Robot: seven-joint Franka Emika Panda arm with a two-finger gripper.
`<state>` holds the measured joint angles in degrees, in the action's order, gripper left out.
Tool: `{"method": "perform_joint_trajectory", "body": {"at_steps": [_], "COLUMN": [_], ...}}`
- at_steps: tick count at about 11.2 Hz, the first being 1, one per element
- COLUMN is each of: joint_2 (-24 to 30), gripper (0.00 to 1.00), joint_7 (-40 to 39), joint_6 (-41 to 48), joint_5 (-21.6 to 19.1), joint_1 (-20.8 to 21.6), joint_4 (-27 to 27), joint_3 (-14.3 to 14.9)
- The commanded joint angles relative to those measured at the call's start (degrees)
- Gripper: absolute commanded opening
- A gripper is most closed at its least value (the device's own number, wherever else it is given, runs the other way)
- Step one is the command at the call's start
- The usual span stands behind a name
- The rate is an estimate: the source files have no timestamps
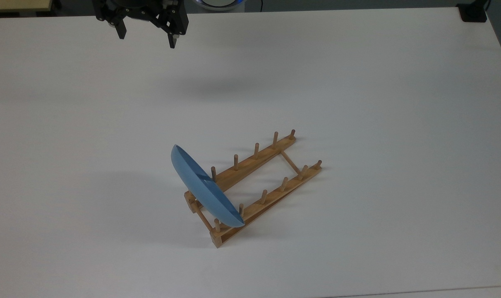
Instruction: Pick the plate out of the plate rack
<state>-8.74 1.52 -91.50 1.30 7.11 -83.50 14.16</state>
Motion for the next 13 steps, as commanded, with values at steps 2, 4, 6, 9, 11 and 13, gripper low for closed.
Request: {"method": "perform_joint_trajectory", "body": {"at_steps": [2, 4, 6, 9, 11, 13], "joint_2": [1.1, 1.2, 1.2, 0.7, 0.6, 0.6], "gripper": [1.00, 1.00, 1.00, 1.00, 1.00, 0.95], "joint_7": [0.1, 0.1, 0.1, 0.0, -1.4, -3.4], "joint_6": [-1.0, -0.7, -0.7, -1.2, -1.7, -3.7], "joint_5": [0.7, 0.6, 0.6, 0.2, -0.2, -0.1], "joint_1": [0.0, 0.1, 0.1, 0.4, 0.1, 0.1], "joint_4": [-0.9, -1.0, -1.0, -0.9, -0.7, -0.7], "joint_3": [-0.1, -0.1, -0.1, 0.5, 0.5, 0.5]}}
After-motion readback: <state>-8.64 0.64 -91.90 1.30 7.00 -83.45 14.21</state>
